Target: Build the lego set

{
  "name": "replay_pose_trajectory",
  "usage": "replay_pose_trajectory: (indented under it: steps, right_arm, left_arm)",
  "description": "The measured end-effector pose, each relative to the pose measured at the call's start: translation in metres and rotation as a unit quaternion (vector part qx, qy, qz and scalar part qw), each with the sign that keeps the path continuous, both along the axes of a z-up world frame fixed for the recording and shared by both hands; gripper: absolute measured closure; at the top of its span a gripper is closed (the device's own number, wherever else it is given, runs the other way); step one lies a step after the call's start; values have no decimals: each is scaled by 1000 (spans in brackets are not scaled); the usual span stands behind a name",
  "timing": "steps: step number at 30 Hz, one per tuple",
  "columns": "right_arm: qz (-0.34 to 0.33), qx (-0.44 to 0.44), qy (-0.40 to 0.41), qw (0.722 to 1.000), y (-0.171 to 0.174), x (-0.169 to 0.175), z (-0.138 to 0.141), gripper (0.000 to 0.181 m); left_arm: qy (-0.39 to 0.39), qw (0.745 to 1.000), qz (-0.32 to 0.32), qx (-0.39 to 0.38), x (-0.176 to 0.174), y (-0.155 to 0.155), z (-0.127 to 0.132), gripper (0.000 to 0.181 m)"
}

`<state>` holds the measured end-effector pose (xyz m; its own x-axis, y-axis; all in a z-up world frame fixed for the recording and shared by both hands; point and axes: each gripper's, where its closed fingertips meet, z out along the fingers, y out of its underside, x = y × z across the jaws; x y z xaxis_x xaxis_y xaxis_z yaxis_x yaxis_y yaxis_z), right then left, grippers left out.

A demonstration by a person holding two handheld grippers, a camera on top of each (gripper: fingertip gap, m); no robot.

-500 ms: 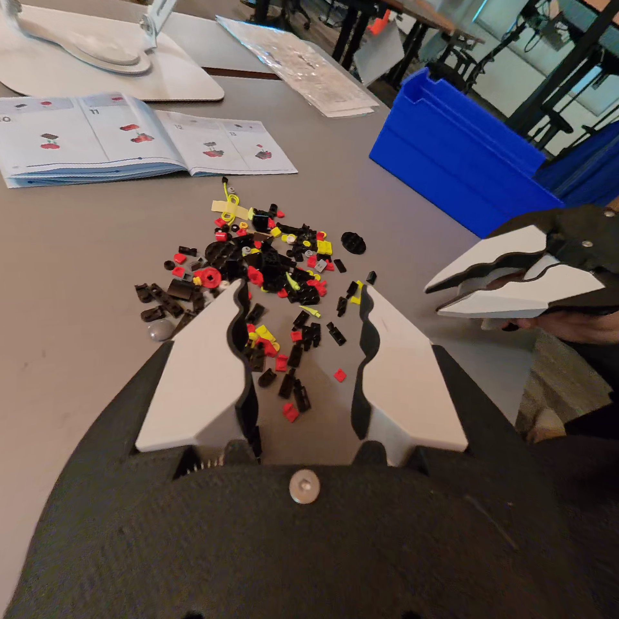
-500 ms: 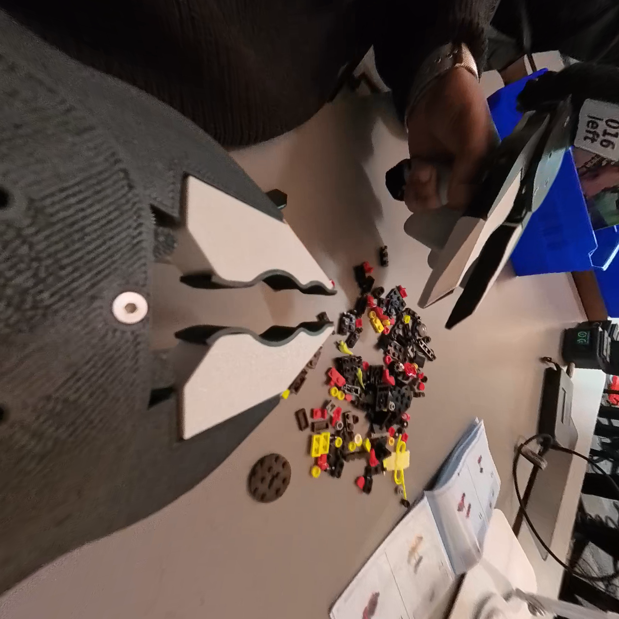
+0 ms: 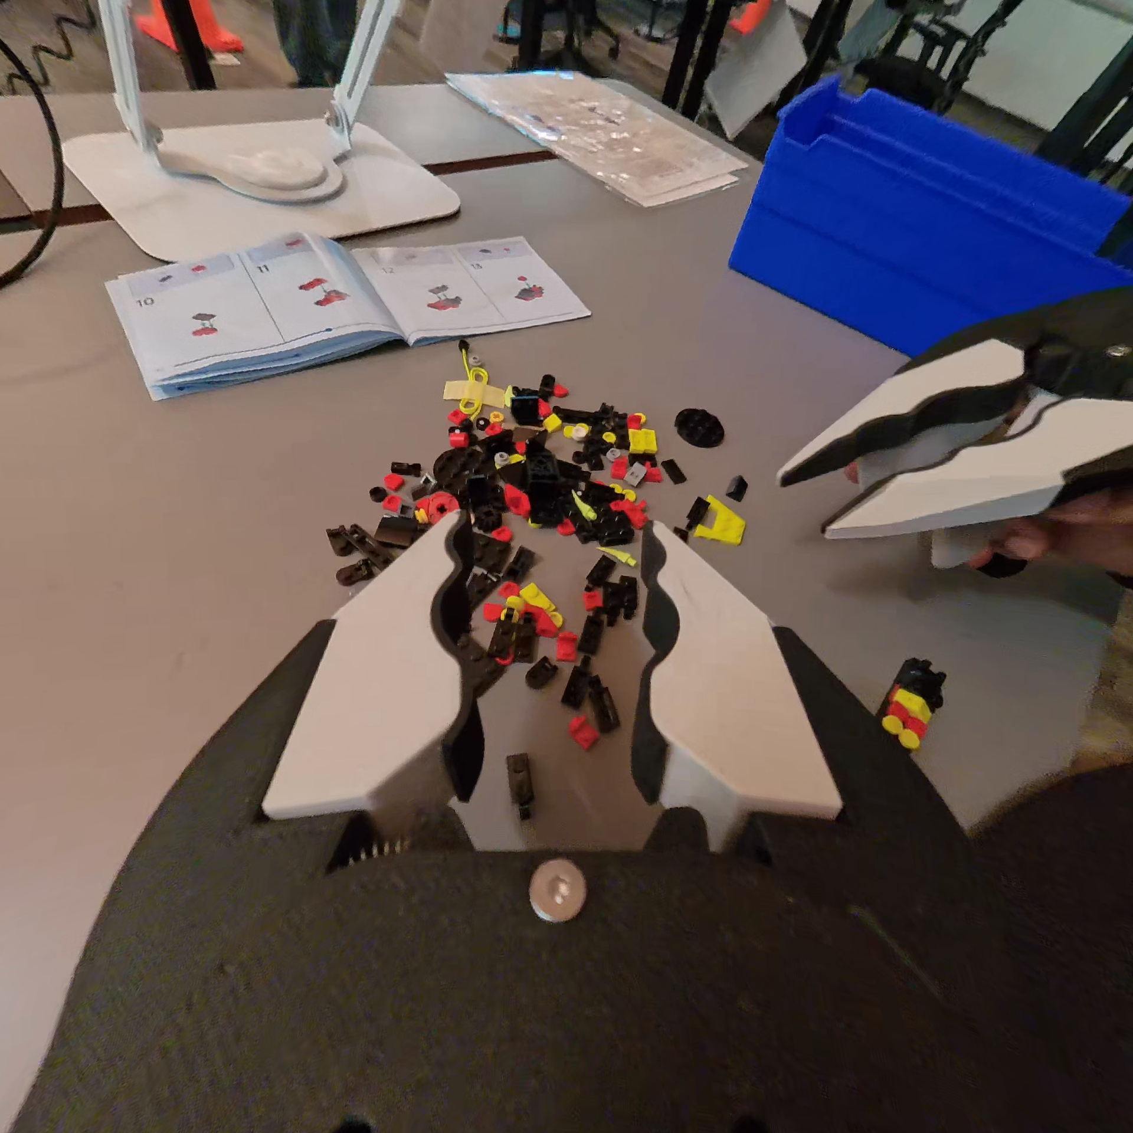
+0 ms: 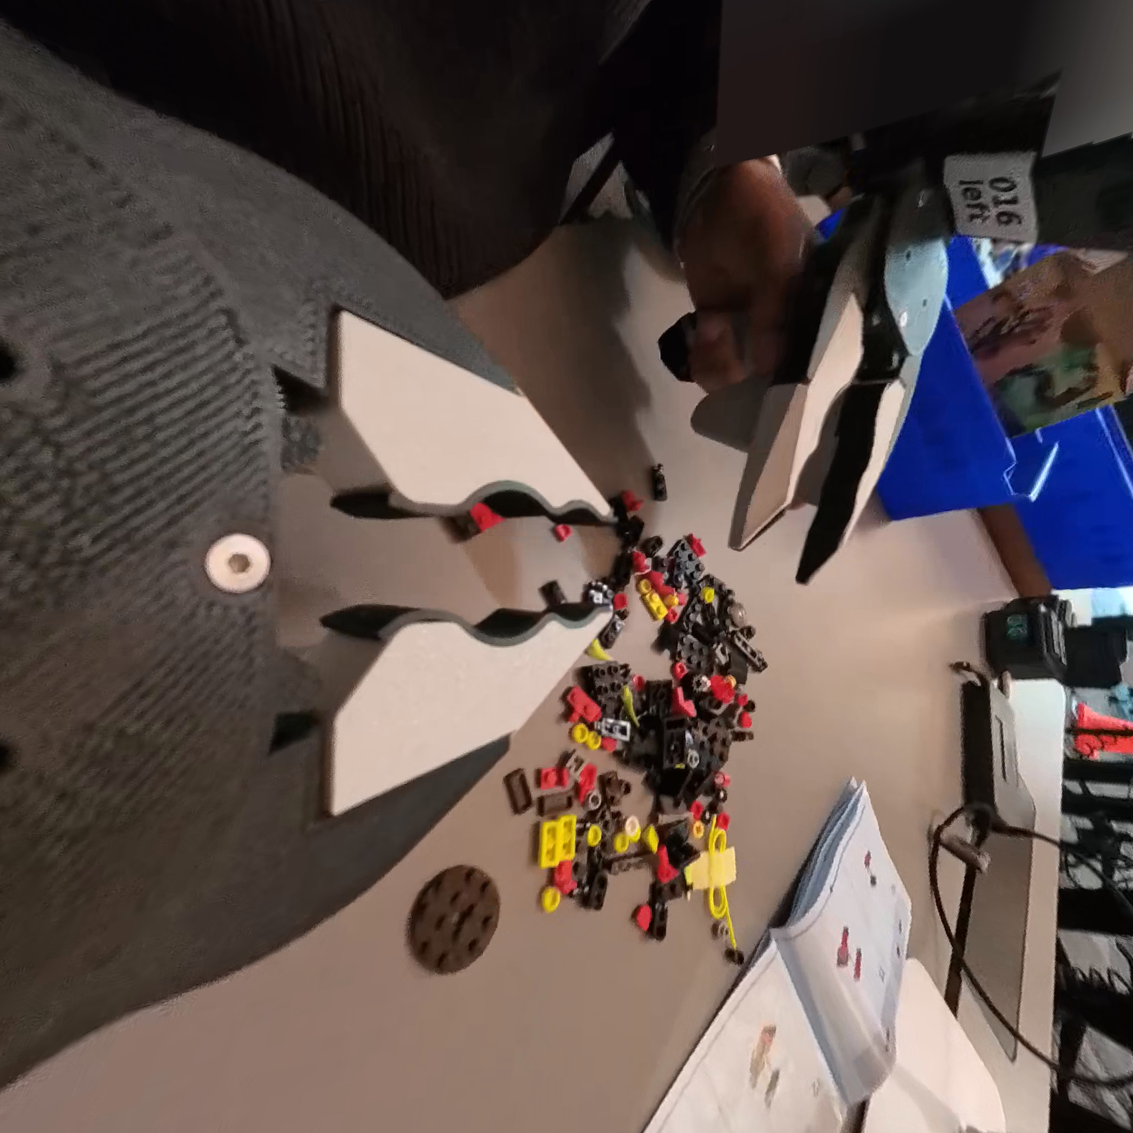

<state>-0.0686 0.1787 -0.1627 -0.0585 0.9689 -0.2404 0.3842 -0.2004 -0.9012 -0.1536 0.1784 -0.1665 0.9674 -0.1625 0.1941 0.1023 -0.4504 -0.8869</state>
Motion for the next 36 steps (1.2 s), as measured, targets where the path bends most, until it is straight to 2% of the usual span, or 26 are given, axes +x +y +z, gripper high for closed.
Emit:
replay_pose_trajectory:
  steps: [3,4,5,6,11,14,18,23,28,32,36]
  right_arm:
    - [21,-1,-30,999,3,-6,-14,158]
    - [37,-1,-35,999,1,-8,-15,163]
    - [52,1,-35,998,-1,-11,-15,177]
    - [59,8,-36,998,-1,-14,-14,180]
    - [80,46,-71,993,2,-20,-26,170]
    - [123,44,-86,988,-2,-21,-31,173]
    - [148,81,-95,981,6,-24,-38,173]
    - [184,109,-134,968,3,-22,-51,175]
    - [205,130,-139,960,-4,-30,-56,158]
    - [230,110,-156,954,-11,-29,-63,145]
    - [247,102,-173,948,-12,-16,-62,156]
  left_arm:
    - [2,1000,1,-4,0,-4,-2,129]
    - [3,1000,3,-5,-1,-5,-3,129]
    - [6,1000,4,-6,-1,-6,-3,129]
    - [12,1000,5,-7,-2,-8,-4,129]
    - [14,1000,7,-17,-4,-14,-9,129]
    - [-18,999,7,-28,-5,-18,-11,129]
    - [-66,997,8,-41,-5,-21,-13,129]
    - [-80,995,0,-52,-1,-22,-16,129]
    - [-74,995,-9,-60,4,-24,-19,129]
    - [-74,995,-15,-65,8,-25,-20,129]
    - [-74,995,-20,-66,12,-26,-20,129]
